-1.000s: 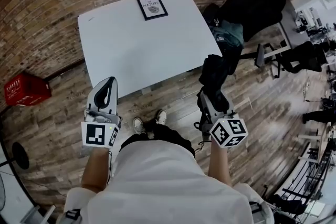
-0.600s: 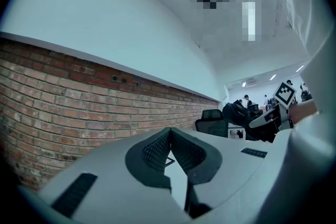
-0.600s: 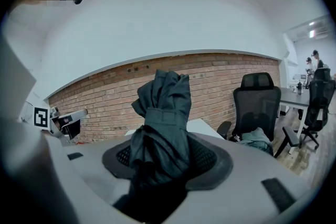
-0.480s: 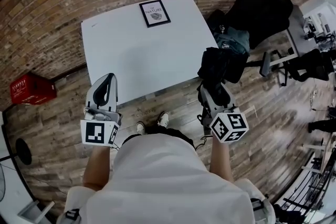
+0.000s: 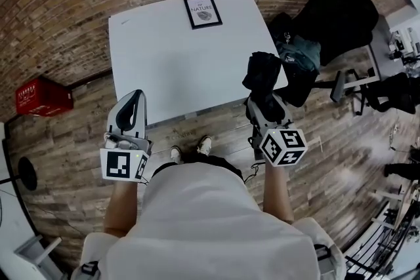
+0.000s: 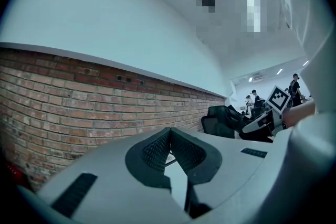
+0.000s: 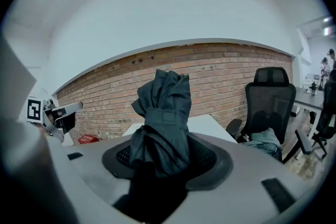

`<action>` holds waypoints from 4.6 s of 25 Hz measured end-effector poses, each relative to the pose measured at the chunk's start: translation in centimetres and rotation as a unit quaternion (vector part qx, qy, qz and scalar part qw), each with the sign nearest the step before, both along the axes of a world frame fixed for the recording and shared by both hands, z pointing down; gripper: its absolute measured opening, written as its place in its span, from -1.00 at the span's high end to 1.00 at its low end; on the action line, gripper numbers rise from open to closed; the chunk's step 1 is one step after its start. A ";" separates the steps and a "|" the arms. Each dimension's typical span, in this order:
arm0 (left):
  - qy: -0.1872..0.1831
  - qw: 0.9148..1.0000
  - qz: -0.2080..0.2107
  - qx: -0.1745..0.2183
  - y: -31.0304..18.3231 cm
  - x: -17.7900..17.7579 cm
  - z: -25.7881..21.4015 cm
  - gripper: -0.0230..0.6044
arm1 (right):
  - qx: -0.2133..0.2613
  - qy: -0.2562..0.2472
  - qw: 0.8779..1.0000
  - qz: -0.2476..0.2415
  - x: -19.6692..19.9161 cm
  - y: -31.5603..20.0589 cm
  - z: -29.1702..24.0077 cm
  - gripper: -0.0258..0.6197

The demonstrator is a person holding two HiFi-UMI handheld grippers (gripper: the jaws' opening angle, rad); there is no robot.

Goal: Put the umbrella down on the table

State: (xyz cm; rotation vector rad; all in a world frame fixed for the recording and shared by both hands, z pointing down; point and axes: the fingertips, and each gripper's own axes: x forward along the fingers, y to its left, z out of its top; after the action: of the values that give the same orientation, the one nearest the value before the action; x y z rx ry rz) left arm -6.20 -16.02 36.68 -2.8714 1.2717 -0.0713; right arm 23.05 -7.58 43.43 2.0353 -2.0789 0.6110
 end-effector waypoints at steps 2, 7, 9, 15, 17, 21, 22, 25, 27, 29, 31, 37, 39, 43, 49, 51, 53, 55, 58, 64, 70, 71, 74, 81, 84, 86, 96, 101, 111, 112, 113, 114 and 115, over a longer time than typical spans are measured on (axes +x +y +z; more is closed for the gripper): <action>-0.001 1.000 -0.005 0.000 0.2 -0.2 0.0 0.85 | -0.006 0.001 1.000 -0.007 -0.1 -0.8 0.7 0.19; -0.006 1.000 -0.017 -0.005 0.5 -0.7 0.3 0.85 | -0.021 0.001 0.999 -0.028 -0.2 -3.2 2.4 0.19; -0.008 1.000 -0.021 -0.005 0.5 -0.8 0.2 0.85 | -0.027 0.001 0.999 -0.037 0.0 -4.4 3.1 0.19; -0.013 0.999 -0.037 -0.003 1.0 -1.3 0.1 0.85 | -0.060 0.006 0.997 -0.046 0.3 -7.4 6.9 0.19; -0.016 0.999 -0.047 -0.003 1.1 -1.8 0.1 0.85 | -0.070 0.009 0.996 -0.049 0.4 -8.3 8.1 0.19; -0.022 0.997 -0.067 -0.005 1.2 -2.6 0.1 0.85 | -0.086 0.005 0.995 -0.051 0.5 -10.3 10.2 0.19; -0.023 0.997 -0.072 -0.006 1.3 -2.8 0.2 0.85 | -0.090 -0.001 0.995 -0.051 0.5 -10.8 10.6 0.19; -0.026 0.996 -0.084 -0.009 1.4 -3.2 0.2 0.85 | -0.100 -0.019 0.993 -0.053 0.1 -12.2 12.0 0.19; -0.026 0.996 -0.090 -0.009 1.4 -3.4 0.3 0.85 | -0.109 -0.023 0.992 -0.056 -0.3 -13.1 13.1 0.19; -0.028 0.995 -0.095 -0.010 1.4 -3.5 0.3 0.85 | -0.119 -0.023 0.991 -0.059 -0.5 -14.1 14.1 0.19; -0.030 0.994 -0.101 -0.010 1.3 -3.5 0.2 0.85 | -0.129 -0.019 0.990 -0.062 -0.6 -15.0 15.1 0.19; -0.038 0.992 -0.117 -0.012 1.0 -3.9 0.2 0.85 | -0.149 -0.003 0.986 -0.069 -0.6 -17.2 17.6 0.19; -0.041 0.992 -0.121 -0.014 0.9 -3.9 0.2 0.85 | -0.156 -0.002 0.985 -0.067 -0.6 -17.8 18.3 0.19; -0.045 0.990 -0.129 -0.016 0.4 -3.5 0.2 0.85 | -0.169 0.004 0.983 -0.072 -0.3 -18.8 19.9 0.19; -0.050 0.989 -0.139 -0.020 0.1 -3.1 0.2 0.85 | -0.187 0.011 0.980 -0.069 0.2 -19.6 22.1 0.19; -0.053 0.988 -0.143 -0.023 0.1 -3.1 0.2 0.85 | -0.194 0.011 0.978 -0.069 0.4 -19.8 22.8 0.19; -0.055 0.987 -0.148 -0.025 0.1 -3.2 0.2 0.85 | -0.202 0.010 0.977 -0.071 0.4 -20.0 23.6 0.19; -0.057 0.986 -0.152 -0.027 0.1 -3.2 0.1 0.85 | -0.208 0.006 0.975 -0.072 0.3 -20.2 24.2 0.19; -0.058 0.986 -0.156 -0.028 0.1 -3.4 0.0 0.85 | -0.215 0.003 0.974 -0.071 0.2 -20.5 24.8 0.19; -0.055 0.985 -0.160 -0.033 0.6 -3.3 0.3 0.85 | -0.225 0.007 0.971 -0.074 0.1 -20.7 25.6 0.19; -0.054 0.985 -0.161 -0.033 0.7 -3.5 0.3 0.85 | -0.239 0.013 0.969 -0.069 0.4 -20.9 26.7 0.19; -0.055 0.985 -0.163 -0.033 0.7 -3.6 0.3 0.85 | -0.240 0.014 0.968 -0.067 0.5 -21.0 26.8 0.19; -0.057 0.984 -0.166 -0.034 0.8 -3.9 0.2 0.85 | -0.244 0.016 0.968 -0.064 0.6 -21.2 27.2 0.19; -0.059 0.983 -0.170 -0.032 0.9 -4.3 0.1 0.85 | -0.243 0.028 0.968 -0.061 0.5 -21.5 27.8 0.14; -0.057 0.983 -0.170 -0.032 1.0 -4.4 0.0 0.85 | -0.243 0.025 0.968 -0.058 0.5 -21.5 28.1 0.12; -0.056 0.984 -0.169 -0.031 1.0 -4.4 0.0 0.85 | -0.246 0.017 0.967 -0.058 0.6 -21.5 28.2 0.10; -0.050 0.985 -0.163 -0.031 1.1 -4.6 0.1 0.85 | -0.260 -0.006 0.962 -0.083 0.0 -21.1 29.0 -0.19; -0.045 0.986 -0.155 -0.030 1.0 -4.3 0.0 0.85 | -0.262 -0.016 0.961 -0.086 -0.1 -21.0 28.7 -0.28; -0.032 0.992 -0.116 -0.036 0.3 -3.3 0.6 0.85 | -0.223 -0.048 0.972 -0.057 0.7 -20.1 25.0 -0.32; -0.030 0.993 -0.110 -0.037 0.2 -3.1 0.7 0.85 | -0.218 -0.050 0.973 -0.052 0.9 -19.8 24.6 -0.32; -0.028 0.994 -0.103 -0.037 0.1 -2.9 0.8 0.85 | -0.214 -0.051 0.974 -0.047 1.0 -19.4 24.2 -0.32; -0.025 0.994 -0.096 -0.037 0.0 -2.7 0.9 0.85 | -0.211 -0.051 0.975 -0.041 1.3 -19.0 23.9 -0.32; -0.023 0.995 -0.089 -0.037 -0.1 -2.5 0.9 0.85 | -0.208 -0.052 0.976 -0.035 1.6 -18.5 23.7 -0.32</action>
State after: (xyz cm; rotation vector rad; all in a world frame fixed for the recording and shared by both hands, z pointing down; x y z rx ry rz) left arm -8.75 -16.14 37.62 -2.7896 1.5450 -0.1861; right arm 24.61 -26.06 67.09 1.7185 -1.8664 1.0568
